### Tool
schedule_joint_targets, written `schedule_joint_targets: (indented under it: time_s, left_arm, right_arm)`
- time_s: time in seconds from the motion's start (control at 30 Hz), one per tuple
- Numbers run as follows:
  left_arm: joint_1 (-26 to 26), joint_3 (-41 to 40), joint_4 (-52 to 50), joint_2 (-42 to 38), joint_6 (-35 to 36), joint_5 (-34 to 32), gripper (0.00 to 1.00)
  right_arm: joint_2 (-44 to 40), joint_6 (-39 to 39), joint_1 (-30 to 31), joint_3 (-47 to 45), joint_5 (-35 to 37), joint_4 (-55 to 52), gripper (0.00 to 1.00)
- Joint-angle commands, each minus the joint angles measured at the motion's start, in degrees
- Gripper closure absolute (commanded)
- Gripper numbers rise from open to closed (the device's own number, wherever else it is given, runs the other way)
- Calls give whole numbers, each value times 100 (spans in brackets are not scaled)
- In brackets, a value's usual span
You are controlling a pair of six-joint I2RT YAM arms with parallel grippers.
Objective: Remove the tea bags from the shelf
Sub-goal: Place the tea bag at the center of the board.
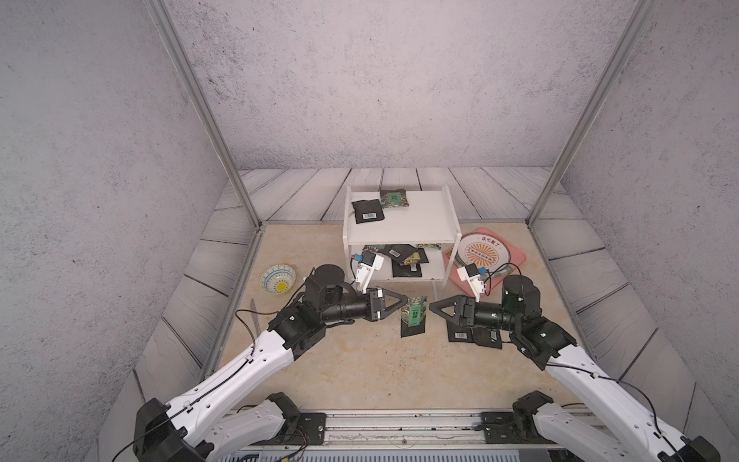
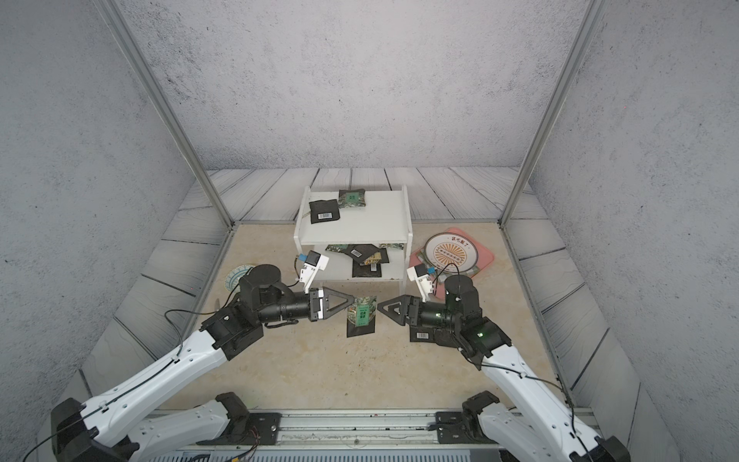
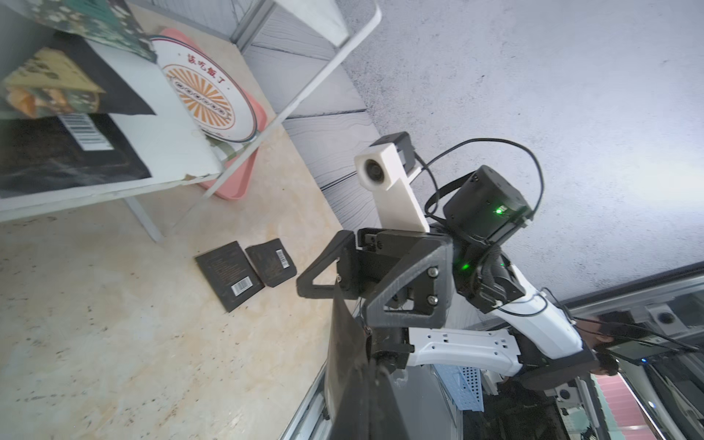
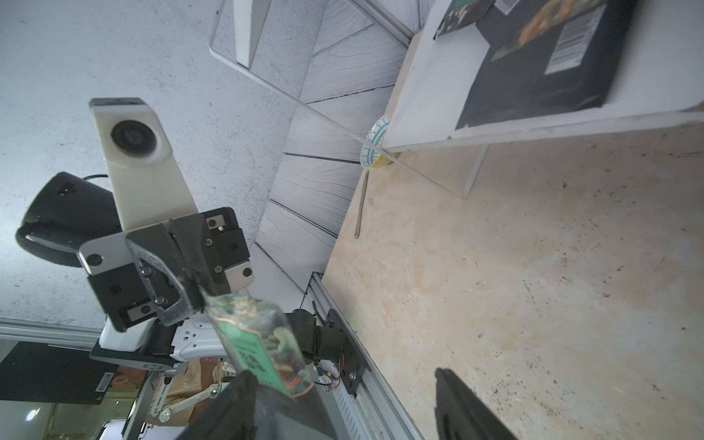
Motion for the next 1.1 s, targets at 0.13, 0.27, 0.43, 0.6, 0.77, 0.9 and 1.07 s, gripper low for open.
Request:
schedule_joint_targets:
  time_s: [0.13,0.27,0.43,0.6,0.77,0.9,1.07]
  left_arm:
    - [-42,218,948,140,-452,442,100]
    - [-43,225,1009,200,-489,387,100]
    - [-42,128,984,145,-456,149,100]
    - [-34,121,745,125,-292,59,100]
    - [-21,72,512,74,-167,-148,100]
    - [17,134,9,22,28,-332,85]
    - [212,85,-703,-272,198,-819,56]
  right_arm:
    - [56,405,61,273,-445,786,28]
    - [34,509,106,352,-523,938,36]
    - [-13,444,108,497,-545,710,60]
    - [-51,303,109,573,-513,472,86]
    - [-120,142,105,618,-418,264,96]
    - [-263,-42,108,590,-56,-121,100]
    - [-313,-379,76,639,457,-920,100]
